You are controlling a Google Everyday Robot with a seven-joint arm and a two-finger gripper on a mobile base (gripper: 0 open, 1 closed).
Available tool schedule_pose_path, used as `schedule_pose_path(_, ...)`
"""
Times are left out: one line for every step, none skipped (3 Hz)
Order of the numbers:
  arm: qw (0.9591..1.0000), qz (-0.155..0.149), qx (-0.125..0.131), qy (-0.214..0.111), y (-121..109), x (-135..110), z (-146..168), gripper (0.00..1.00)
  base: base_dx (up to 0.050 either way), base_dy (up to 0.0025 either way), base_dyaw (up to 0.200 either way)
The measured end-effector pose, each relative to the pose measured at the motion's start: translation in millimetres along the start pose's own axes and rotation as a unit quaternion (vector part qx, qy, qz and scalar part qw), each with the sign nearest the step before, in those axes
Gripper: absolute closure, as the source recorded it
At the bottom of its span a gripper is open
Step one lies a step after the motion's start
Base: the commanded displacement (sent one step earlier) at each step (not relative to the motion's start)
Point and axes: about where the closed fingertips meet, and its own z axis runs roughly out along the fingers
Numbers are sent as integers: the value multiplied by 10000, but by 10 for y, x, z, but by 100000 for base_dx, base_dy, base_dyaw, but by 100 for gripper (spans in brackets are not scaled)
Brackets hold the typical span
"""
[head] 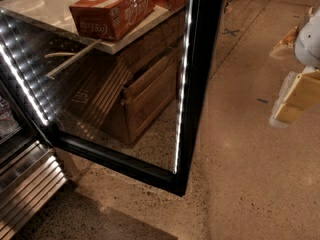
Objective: Close right fridge door
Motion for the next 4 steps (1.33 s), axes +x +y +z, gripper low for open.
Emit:
schedule_pose_path(10000,0,0,0,0,0,0,41,0,0,0)
schedule_pose_path(10000,0,0,0,0,0,0,64,0,0,0)
schedule_pose_path(10000,0,1,0,0,0,0,87,0,0,0)
schedule_pose_path(10000,0,1,0,0,0,0,100,0,0,0)
